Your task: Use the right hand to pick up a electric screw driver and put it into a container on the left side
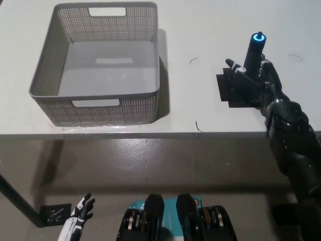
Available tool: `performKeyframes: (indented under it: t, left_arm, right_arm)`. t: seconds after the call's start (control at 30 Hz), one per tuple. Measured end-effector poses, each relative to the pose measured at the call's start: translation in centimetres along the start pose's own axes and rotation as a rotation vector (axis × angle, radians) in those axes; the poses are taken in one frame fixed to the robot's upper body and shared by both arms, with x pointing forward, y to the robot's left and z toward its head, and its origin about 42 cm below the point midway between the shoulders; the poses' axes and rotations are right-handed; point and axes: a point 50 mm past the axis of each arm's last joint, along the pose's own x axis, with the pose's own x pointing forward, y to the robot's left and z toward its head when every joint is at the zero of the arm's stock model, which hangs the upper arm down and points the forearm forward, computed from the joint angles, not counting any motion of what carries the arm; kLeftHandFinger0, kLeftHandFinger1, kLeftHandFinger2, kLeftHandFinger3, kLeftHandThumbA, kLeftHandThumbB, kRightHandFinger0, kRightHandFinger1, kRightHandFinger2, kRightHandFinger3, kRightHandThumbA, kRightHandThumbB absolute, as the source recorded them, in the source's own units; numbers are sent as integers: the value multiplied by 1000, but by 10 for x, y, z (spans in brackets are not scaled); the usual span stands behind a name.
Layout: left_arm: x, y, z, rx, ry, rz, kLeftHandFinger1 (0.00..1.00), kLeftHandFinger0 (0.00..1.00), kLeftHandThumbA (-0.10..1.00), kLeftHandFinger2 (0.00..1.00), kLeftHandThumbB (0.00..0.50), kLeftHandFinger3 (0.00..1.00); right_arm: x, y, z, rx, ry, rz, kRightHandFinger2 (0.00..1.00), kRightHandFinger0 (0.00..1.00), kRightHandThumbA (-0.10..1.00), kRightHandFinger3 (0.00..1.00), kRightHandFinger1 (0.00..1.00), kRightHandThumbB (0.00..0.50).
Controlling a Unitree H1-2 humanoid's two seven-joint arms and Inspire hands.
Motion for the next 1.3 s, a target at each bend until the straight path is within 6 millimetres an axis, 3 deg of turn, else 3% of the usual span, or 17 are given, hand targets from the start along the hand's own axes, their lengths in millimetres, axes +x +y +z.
performKeyframes:
  t: [0.03,0.07,0.1,0.13,0.17,0.2,0.23,0.27,0.33,0.47,0.57,0.77,1.03,1.17,1.3]
  left_arm:
    - [0,0,0,0,-1,0,1000,1000,1000,1000,10,1000]
    - [0,0,0,0,-2,0,1000,1000,1000,1000,16,1000]
    - [0,0,0,0,-4,0,1000,1000,1000,1000,16,1000]
    - [0,-1,0,-1,-5,-1,1000,1000,1000,1000,17,1000]
    - [0,-1,-1,-1,-6,-1,1000,1000,1000,1000,20,1000]
    - [-1,-2,-1,-2,-5,-1,1000,1000,1000,1000,20,1000]
    - [-1,-2,-1,-4,-4,-1,1000,1000,1000,1000,9,1000]
    - [-1,-3,-1,-6,-4,-1,1000,1000,1000,1000,1,1000]
    - [-2,-5,-2,-9,-2,-1,1000,1000,1000,1000,0,1000]
    - [-2,-6,-1,-9,-5,-2,1000,1000,1000,1000,30,1000]
    - [-2,-6,-1,-8,-9,-2,1000,1000,1000,1000,65,1000]
    - [0,-6,1,-6,-18,-2,1000,1000,1000,1000,65,1000]
    - [0,-6,1,0,-28,0,1000,1000,1000,1000,80,1000]
    - [0,-6,1,6,-30,-1,1000,1000,1000,1000,37,1000]
    - [0,-6,0,9,-27,-1,1000,979,1000,1000,27,1000]
  right_arm:
    - [2,1,2,-2,3,0,1000,1000,909,1000,1000,484]
    - [4,3,5,-6,3,-2,1000,1000,751,1000,1000,498]
    - [6,4,7,-12,3,-8,1000,1000,725,1000,1000,500]
    - [9,6,11,-19,5,-23,770,585,527,1000,605,474]
    - [11,7,14,-25,7,-34,223,35,-5,352,69,284]
    - [14,9,19,-31,6,-52,284,7,-26,331,83,307]
    - [15,10,21,-34,11,-69,226,0,-97,186,3,195]
    - [17,11,23,-36,17,-86,298,0,-100,251,22,161]
    - [18,13,24,-42,32,-120,408,0,-100,363,30,160]
    - [18,14,25,-66,31,-179,446,0,-100,400,2,178]
    - [18,15,24,-70,16,-208,565,0,-100,543,67,139]
    - [15,18,20,-52,12,-242,582,0,-100,547,97,155]
    - [15,19,21,-28,-9,-264,563,0,-100,560,95,141]
    - [15,24,23,-21,-22,-267,570,0,-100,599,124,114]
    - [17,31,35,-7,-61,-261,596,0,-100,613,165,136]
